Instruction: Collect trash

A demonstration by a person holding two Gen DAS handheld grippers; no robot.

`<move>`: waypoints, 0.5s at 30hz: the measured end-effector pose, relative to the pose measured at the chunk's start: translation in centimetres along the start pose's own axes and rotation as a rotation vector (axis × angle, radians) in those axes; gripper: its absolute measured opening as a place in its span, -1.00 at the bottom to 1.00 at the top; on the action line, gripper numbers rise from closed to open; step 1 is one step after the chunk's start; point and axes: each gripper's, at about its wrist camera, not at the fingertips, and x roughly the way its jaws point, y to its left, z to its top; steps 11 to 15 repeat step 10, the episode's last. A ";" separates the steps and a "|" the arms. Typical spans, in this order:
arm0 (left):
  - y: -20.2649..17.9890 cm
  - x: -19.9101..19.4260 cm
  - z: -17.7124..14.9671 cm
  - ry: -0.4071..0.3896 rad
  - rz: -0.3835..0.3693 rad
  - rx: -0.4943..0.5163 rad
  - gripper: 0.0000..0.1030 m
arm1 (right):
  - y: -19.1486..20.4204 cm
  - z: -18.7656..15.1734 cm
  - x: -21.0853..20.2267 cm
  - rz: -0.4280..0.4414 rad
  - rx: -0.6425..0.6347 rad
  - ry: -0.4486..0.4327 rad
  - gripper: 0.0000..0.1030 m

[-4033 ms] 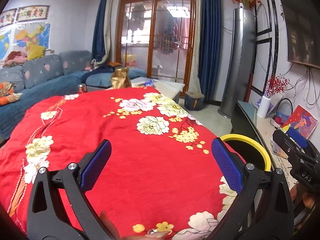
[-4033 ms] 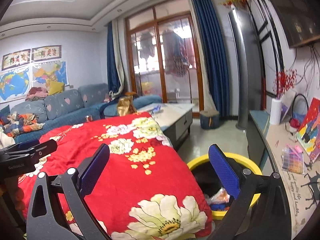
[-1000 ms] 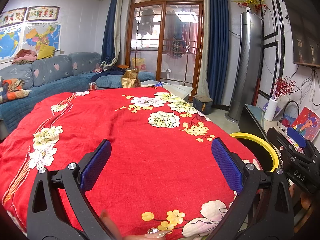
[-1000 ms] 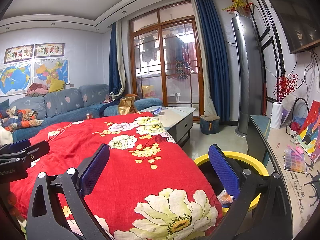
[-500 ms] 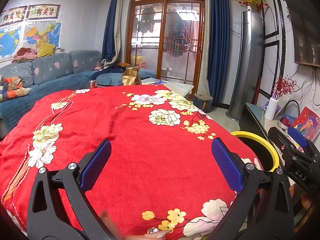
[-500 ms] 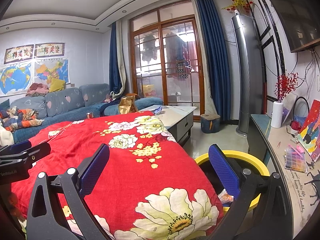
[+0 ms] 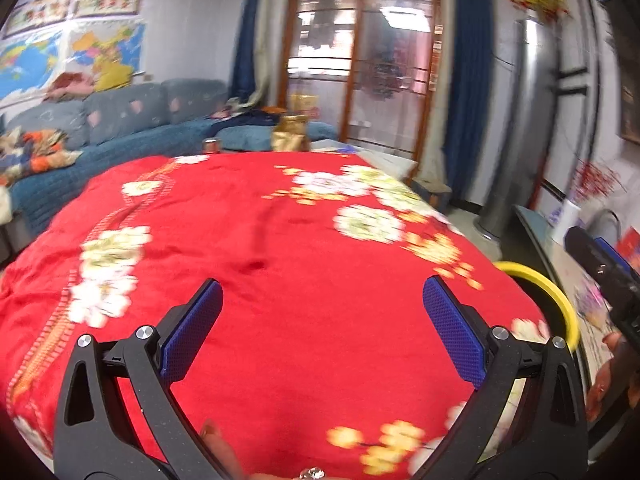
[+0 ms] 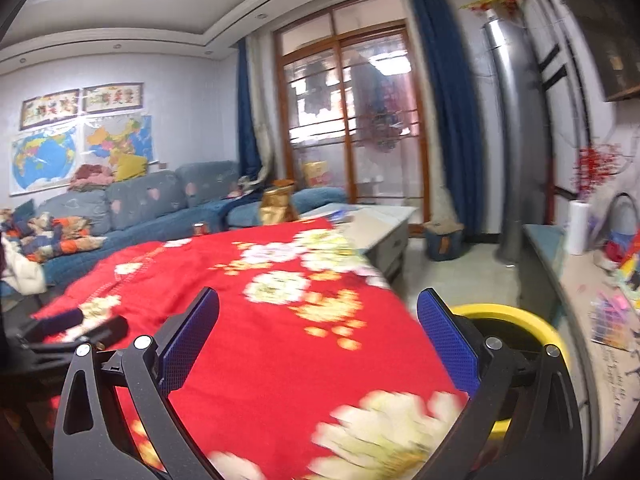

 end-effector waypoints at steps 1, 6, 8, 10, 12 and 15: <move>1.3 0.0 0.6 -0.001 0.024 -0.020 0.79 | 0.8 0.5 0.6 0.026 0.009 0.009 0.87; 15.9 0.8 3.5 0.052 0.307 -0.150 0.79 | 12.9 2.4 9.6 0.260 -0.040 0.285 0.87; 22.1 1.7 3.5 0.121 0.438 -0.181 0.79 | 19.0 1.4 13.6 0.372 -0.053 0.424 0.87; 27.2 2.7 3.0 0.185 0.473 -0.229 0.79 | 25.8 -0.6 17.5 0.447 -0.122 0.573 0.87; 27.2 2.7 3.0 0.185 0.473 -0.229 0.79 | 25.8 -0.6 17.5 0.447 -0.122 0.573 0.87; 27.2 2.7 3.0 0.185 0.473 -0.229 0.79 | 25.8 -0.6 17.5 0.447 -0.122 0.573 0.87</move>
